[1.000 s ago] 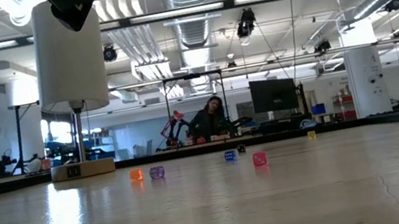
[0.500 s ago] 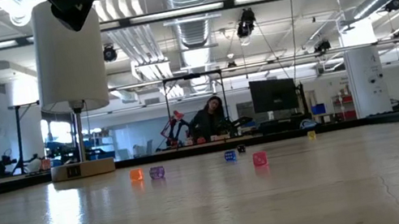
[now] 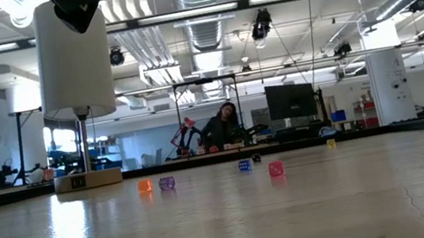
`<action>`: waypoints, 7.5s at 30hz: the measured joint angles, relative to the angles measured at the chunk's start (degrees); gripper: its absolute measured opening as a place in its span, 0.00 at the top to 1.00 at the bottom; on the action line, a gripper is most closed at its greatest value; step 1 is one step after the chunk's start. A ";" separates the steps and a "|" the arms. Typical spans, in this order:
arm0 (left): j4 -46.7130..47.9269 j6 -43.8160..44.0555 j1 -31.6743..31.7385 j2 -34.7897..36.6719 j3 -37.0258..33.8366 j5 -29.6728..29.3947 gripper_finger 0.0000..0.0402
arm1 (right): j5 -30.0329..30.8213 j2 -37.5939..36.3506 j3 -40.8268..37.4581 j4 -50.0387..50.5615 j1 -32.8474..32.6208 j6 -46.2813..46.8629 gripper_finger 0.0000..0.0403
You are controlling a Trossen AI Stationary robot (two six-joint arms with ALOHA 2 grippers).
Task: Pick & Place Dice
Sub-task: Put the small yellow die into the bin
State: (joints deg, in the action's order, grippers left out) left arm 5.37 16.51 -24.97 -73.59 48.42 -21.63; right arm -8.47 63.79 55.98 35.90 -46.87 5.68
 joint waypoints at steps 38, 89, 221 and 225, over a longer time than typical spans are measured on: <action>0.03 -0.02 0.00 -0.02 0.00 0.01 0.91 | 10.19 -0.02 -5.69 -1.81 48.58 0.55 0.67; 0.04 1.53 0.20 0.01 0.00 0.02 0.91 | 36.14 26.71 -10.26 -9.73 71.53 50.67 0.56; 1.61 1.77 0.18 0.00 0.00 0.02 0.91 | 11.78 -9.32 -11.42 -10.36 30.03 9.68 0.85; 1.88 1.77 0.17 -0.02 0.00 0.04 0.91 | 5.55 -9.39 -11.42 -10.34 26.34 6.41 0.85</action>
State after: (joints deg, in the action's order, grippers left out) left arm 7.25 18.28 -24.80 -73.60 48.42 -21.58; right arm -2.92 54.40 44.56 25.56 -20.53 12.09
